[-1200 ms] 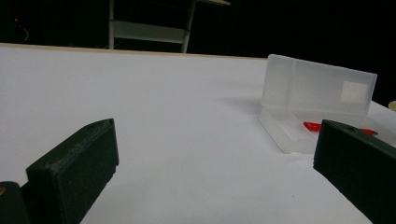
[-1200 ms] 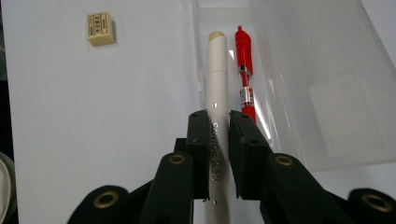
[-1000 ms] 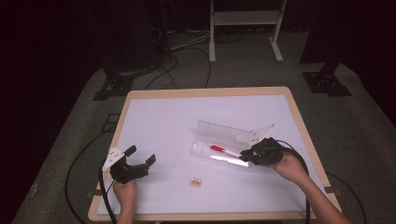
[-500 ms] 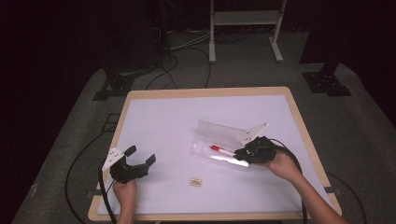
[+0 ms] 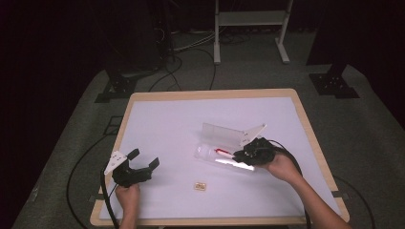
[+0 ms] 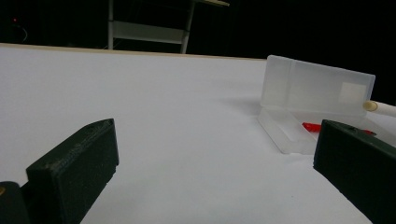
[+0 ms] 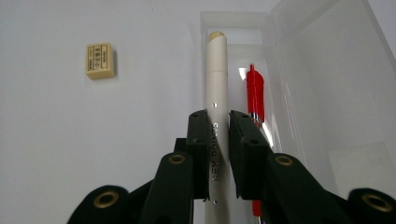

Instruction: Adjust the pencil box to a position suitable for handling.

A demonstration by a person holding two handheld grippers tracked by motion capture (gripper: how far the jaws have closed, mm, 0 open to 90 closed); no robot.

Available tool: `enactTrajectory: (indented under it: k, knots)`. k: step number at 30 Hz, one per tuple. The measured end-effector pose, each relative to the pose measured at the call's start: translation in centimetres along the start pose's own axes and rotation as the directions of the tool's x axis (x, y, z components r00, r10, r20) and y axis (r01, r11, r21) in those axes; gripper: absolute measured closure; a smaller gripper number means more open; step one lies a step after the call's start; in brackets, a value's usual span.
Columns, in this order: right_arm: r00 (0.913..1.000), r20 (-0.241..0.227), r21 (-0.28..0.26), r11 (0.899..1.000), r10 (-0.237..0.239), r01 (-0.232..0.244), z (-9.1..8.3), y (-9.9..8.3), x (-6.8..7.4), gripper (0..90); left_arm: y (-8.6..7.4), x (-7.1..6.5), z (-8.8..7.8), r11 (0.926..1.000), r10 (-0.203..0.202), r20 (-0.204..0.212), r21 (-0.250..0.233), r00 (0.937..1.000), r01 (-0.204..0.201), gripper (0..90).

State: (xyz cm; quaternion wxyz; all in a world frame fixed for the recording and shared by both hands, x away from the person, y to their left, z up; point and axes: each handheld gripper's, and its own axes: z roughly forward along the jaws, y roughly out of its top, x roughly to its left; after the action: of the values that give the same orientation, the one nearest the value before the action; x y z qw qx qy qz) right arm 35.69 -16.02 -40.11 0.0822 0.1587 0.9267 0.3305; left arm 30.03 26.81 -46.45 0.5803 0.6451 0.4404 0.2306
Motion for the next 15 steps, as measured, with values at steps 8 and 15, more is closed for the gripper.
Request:
enactTrajectory:
  k: [8, 15]
  knots:
    - [1.0000, -0.005, 0.007, 1.000, -0.006, 0.006, 0.4, 0.8, 0.0, 78.1, 0.0, 0.0, 0.0, 1.0000, -0.001, 0.000, -0.001, 1.0000, 0.001, 0.0]
    - [0.9999, -0.013, 0.018, 1.000, -0.007, 0.007, 1.0, 1.2, -0.2, 78.1, 0.0, 0.0, 0.0, 1.0000, -0.003, -0.001, -0.002, 1.0000, 0.003, 0.0]
